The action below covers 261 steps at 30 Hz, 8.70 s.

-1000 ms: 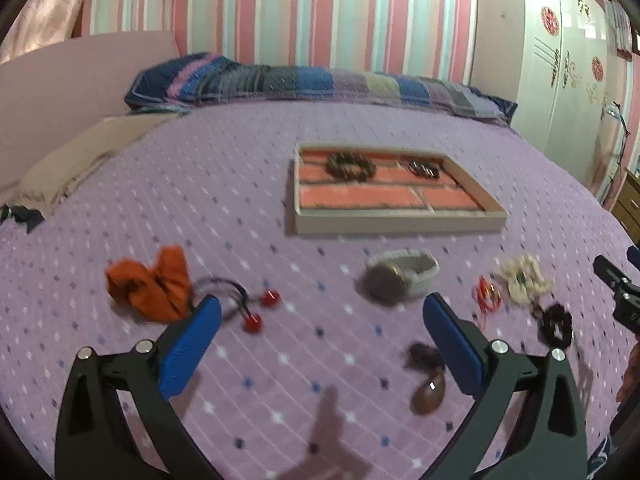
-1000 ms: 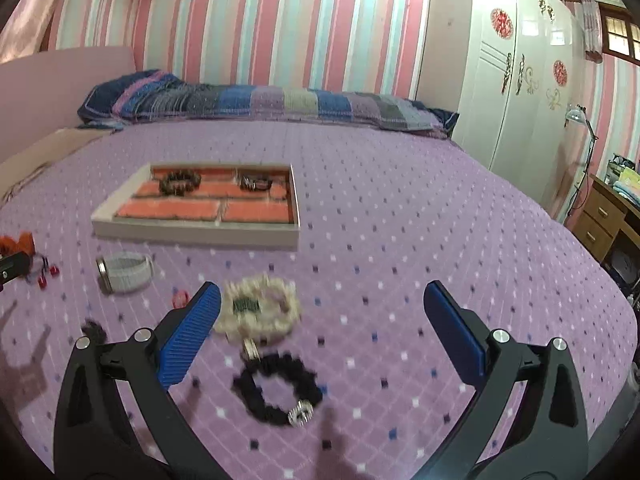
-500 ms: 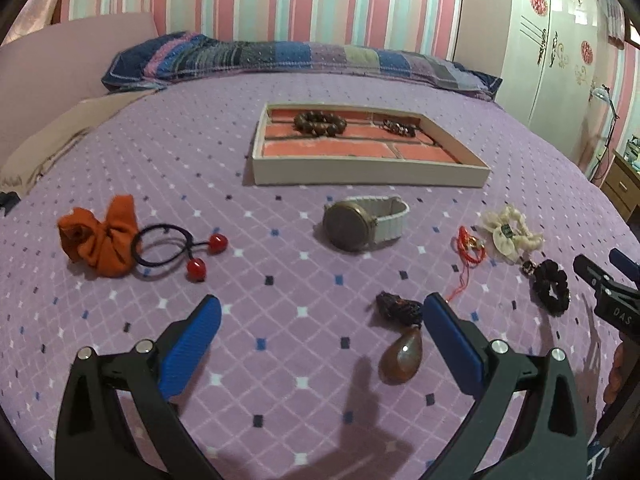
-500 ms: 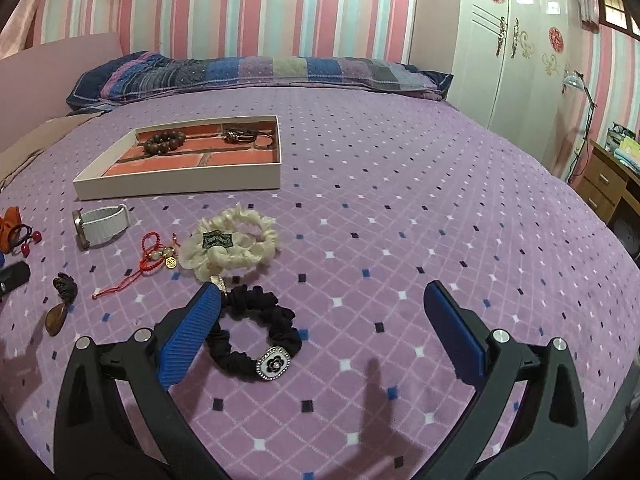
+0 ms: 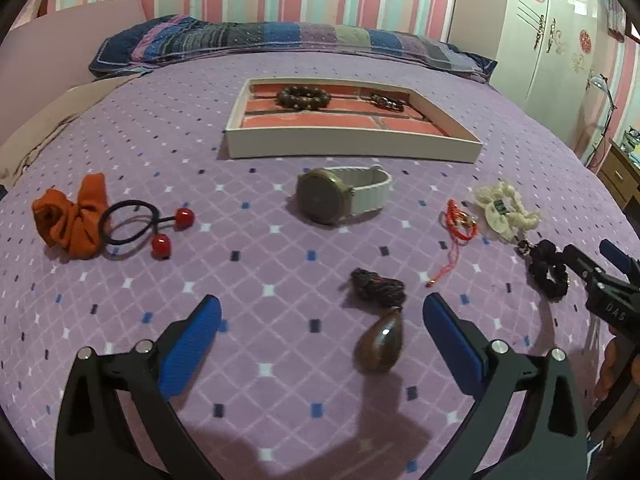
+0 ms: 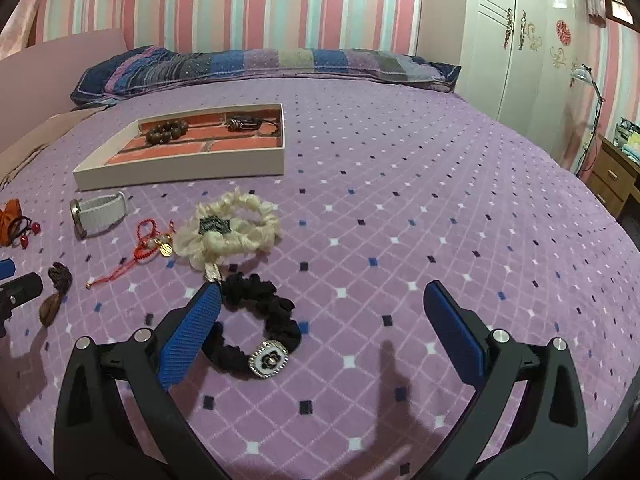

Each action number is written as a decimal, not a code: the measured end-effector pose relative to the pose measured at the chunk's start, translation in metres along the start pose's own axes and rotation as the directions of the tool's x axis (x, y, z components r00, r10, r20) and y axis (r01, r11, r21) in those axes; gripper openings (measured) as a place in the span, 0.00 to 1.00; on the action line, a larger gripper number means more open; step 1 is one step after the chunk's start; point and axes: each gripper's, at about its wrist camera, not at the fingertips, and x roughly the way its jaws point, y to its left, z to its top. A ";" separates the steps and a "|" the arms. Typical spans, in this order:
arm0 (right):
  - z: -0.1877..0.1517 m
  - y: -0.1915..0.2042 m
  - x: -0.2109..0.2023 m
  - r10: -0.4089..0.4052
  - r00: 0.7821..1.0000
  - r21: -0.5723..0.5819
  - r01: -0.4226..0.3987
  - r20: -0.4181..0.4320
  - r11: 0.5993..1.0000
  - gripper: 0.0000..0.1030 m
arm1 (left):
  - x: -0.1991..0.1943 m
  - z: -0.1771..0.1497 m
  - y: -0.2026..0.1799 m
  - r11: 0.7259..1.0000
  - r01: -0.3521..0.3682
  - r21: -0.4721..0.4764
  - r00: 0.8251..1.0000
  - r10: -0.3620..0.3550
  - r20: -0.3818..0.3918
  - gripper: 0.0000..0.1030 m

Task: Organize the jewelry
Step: 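Move the right tool to the black scrunchie while the left tool moves to the brown stone pendant, then close the right tool on the black scrunchie while the left tool closes on the knotted pendant, then carry the black scrunchie in the right tool into the tray while the left tool carries the pendant there, then open the right tool to drop the scrunchie while the left tool releases the pendant, then lift both open tools from the tray back toward the remaining jewelry, then close right tool on red charm while left tool closes on black hair tie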

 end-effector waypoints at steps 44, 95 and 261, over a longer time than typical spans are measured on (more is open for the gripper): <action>-0.007 0.009 0.028 0.168 0.981 -0.029 -0.172 -0.099 0.985 0.20 | 0.031 0.007 -0.020 0.996 0.076 0.038 0.996 -0.074 -0.045 0.30; 0.169 0.048 0.067 0.330 0.944 0.037 -0.330 0.016 0.943 0.11 | 0.014 0.167 0.030 0.988 0.156 -0.008 0.984 -0.154 0.087 0.26; 0.032 0.113 0.062 0.273 0.954 0.000 -0.275 -0.125 0.961 0.23 | 0.033 0.037 0.122 0.999 -0.024 -0.027 0.998 0.023 -0.056 0.24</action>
